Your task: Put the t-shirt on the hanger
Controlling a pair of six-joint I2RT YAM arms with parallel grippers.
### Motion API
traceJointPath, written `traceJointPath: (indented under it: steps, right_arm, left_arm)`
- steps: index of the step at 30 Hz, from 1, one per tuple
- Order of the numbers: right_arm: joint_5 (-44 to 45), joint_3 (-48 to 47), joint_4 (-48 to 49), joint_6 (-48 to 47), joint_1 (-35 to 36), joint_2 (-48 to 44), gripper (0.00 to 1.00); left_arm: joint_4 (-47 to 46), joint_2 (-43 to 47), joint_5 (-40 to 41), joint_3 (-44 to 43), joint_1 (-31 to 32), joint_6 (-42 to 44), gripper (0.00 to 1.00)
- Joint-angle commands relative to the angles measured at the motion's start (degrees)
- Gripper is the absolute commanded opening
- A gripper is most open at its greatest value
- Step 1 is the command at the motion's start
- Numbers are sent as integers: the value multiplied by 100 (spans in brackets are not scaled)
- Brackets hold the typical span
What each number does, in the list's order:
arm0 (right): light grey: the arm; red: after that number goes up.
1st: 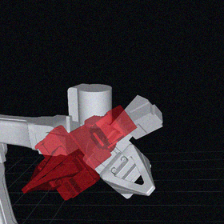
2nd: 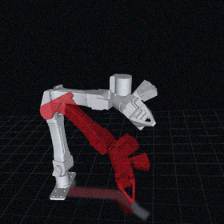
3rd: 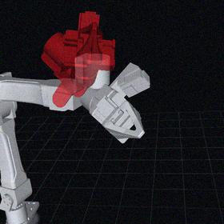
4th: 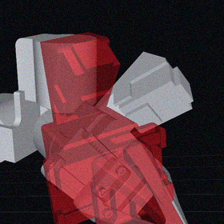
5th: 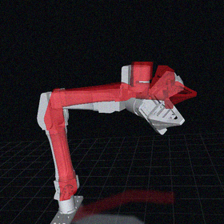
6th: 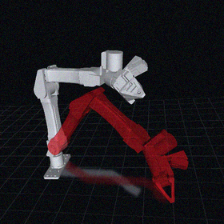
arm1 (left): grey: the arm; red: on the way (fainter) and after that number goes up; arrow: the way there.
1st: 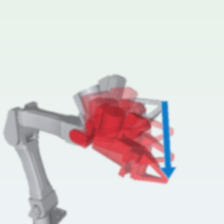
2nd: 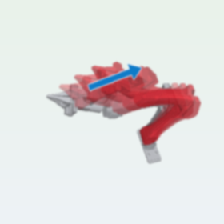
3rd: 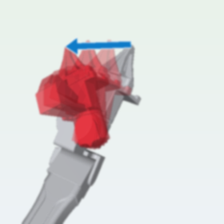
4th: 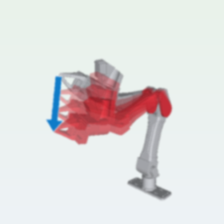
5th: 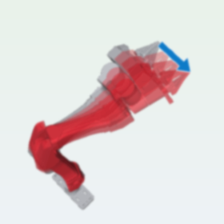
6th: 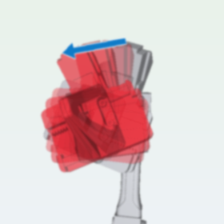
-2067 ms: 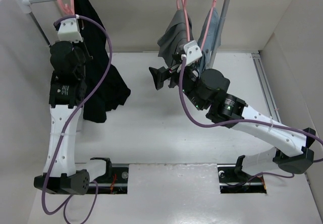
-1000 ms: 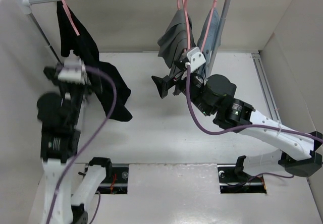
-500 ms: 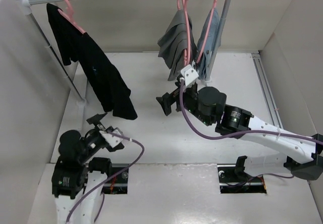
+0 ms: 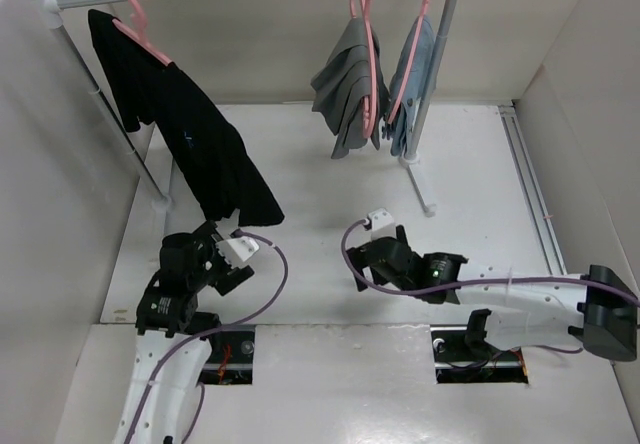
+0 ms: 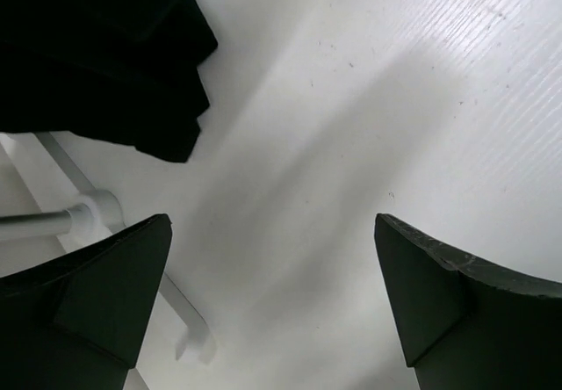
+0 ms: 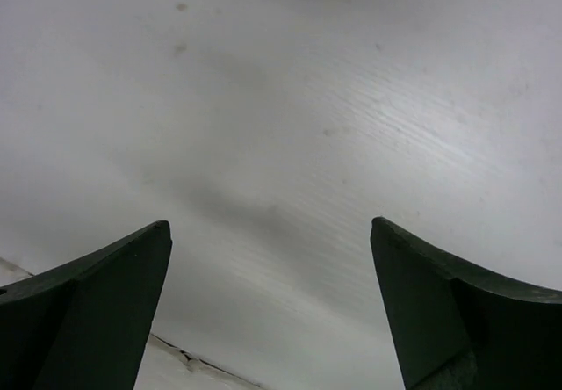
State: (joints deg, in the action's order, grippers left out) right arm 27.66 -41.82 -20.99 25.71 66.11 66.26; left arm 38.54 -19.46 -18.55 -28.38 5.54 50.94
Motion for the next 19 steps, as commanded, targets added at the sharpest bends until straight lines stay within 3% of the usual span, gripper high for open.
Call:
traceJointPath:
  steps: [1,9,19]
  right_arm:
    - [380,419,104,1180,43,-543,99]
    - [1250,641,-484,2042,43,-1203,99]
    - [1523,429,-599,2096,43,-1151,99]
  left_arm:
    - [-471,-303,246,26,17,-181,100]
    - [-365,-471,-79,26,17,30,100]
    - [-470,-471,-193,26,17,-40,100]
